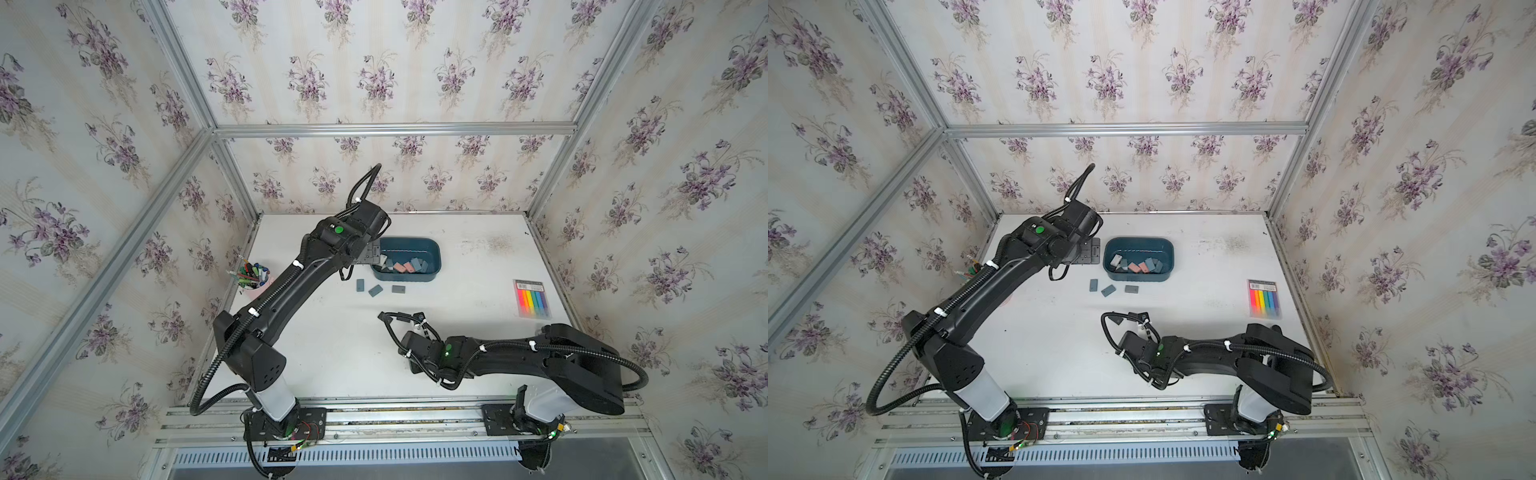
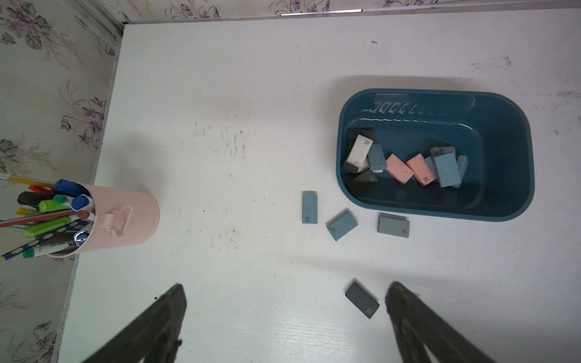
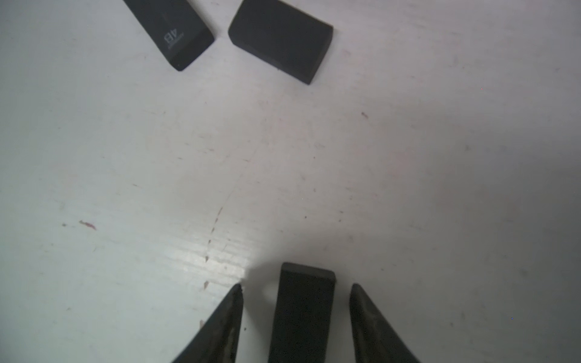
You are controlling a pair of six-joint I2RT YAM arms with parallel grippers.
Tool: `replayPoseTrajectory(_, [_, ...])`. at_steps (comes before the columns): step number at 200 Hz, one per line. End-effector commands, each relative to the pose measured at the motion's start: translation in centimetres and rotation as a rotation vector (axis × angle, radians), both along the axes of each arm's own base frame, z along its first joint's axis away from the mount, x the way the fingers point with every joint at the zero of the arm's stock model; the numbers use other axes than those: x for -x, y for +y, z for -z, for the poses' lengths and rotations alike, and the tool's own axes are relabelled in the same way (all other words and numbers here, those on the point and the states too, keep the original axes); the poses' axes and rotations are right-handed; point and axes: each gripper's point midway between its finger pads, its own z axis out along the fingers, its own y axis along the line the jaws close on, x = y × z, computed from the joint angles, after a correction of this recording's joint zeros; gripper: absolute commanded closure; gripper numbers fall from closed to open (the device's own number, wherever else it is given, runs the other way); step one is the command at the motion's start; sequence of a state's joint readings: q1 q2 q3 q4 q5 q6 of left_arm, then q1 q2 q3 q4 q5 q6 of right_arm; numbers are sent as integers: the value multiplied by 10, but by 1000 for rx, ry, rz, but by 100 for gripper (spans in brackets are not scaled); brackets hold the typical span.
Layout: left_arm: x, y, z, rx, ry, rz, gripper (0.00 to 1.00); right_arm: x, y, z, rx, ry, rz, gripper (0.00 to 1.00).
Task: Put the eraser in the storage box
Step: Pick up the eraser from the center of the board.
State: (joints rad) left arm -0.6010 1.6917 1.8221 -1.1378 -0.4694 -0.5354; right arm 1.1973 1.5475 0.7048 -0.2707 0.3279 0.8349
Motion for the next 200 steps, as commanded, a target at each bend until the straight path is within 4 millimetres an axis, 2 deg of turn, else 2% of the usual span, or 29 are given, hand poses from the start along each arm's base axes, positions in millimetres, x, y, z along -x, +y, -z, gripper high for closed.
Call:
replayPoseTrajectory(1, [-1, 2, -3, 5, -15, -16, 1, 13, -12, 7, 49, 77, 27, 52])
replayPoseTrajectory(20, [-1, 3, -5, 2, -18, -17, 1, 12, -14, 3, 51, 73, 36, 52])
replayPoseTrajectory(85, [-2, 8, -4, 0, -13, -26, 1, 18, -14, 11, 108, 86, 44, 58])
replayPoseTrajectory(140, [-3, 8, 1, -2, 7, -26, 1, 16, -12, 6, 103, 75, 47, 74])
replayPoseTrajectory(200, [-3, 8, 5, 3, 22, -26, 1, 14, -14, 5, 115, 65, 53, 86])
